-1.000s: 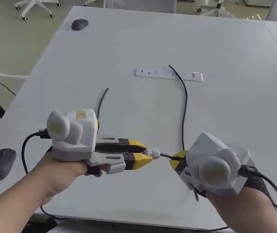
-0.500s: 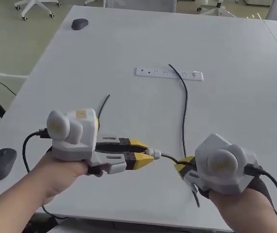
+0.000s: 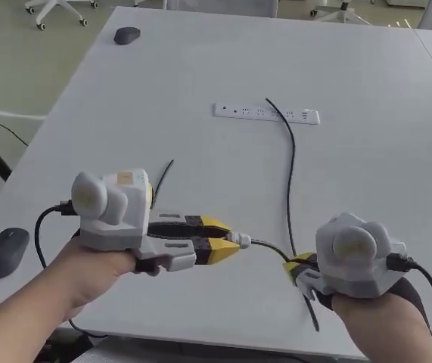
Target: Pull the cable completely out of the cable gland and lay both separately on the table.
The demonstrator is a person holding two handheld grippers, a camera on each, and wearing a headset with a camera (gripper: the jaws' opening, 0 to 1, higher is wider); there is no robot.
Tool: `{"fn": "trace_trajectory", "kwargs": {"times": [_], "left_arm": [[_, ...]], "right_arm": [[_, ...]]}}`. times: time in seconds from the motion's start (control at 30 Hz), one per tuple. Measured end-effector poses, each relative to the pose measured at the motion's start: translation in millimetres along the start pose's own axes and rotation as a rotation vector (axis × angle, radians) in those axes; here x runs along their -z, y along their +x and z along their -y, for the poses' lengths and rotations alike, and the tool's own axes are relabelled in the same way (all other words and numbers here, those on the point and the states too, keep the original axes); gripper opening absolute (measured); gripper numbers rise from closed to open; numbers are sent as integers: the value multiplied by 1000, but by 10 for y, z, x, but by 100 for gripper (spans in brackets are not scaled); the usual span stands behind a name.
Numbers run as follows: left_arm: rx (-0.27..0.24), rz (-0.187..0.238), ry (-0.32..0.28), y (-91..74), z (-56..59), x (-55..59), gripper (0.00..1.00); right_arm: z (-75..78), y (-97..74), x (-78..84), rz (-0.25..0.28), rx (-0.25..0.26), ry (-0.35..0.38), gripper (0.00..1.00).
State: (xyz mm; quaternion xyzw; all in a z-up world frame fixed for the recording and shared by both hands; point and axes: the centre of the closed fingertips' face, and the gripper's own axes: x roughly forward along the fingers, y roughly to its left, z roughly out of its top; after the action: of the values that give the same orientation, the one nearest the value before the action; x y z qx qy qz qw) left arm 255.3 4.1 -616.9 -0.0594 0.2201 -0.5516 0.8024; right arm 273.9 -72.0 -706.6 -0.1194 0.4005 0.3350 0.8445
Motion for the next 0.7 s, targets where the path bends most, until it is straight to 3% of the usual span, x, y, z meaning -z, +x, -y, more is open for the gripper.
{"fn": "trace_trajectory", "kwargs": {"times": [0.07, 0.17, 0.27, 0.47, 0.7], "left_arm": [[1, -4, 2, 10, 11, 6, 15], [1, 1, -5, 21, 3, 5, 15], [-3, -5, -15, 27, -51, 38, 15], [-4, -7, -13, 18, -36, 21, 15], [-27, -9, -17, -52, -124, 16, 15]], "right_arm": [[-26, 25, 34, -11, -20, 74, 0], [9, 34, 8, 4, -23, 92, 0], [25, 15, -2, 7, -15, 59, 0], [18, -29, -20, 24, -24, 53, 0], [24, -116, -125, 72, -32, -9, 0]]}}
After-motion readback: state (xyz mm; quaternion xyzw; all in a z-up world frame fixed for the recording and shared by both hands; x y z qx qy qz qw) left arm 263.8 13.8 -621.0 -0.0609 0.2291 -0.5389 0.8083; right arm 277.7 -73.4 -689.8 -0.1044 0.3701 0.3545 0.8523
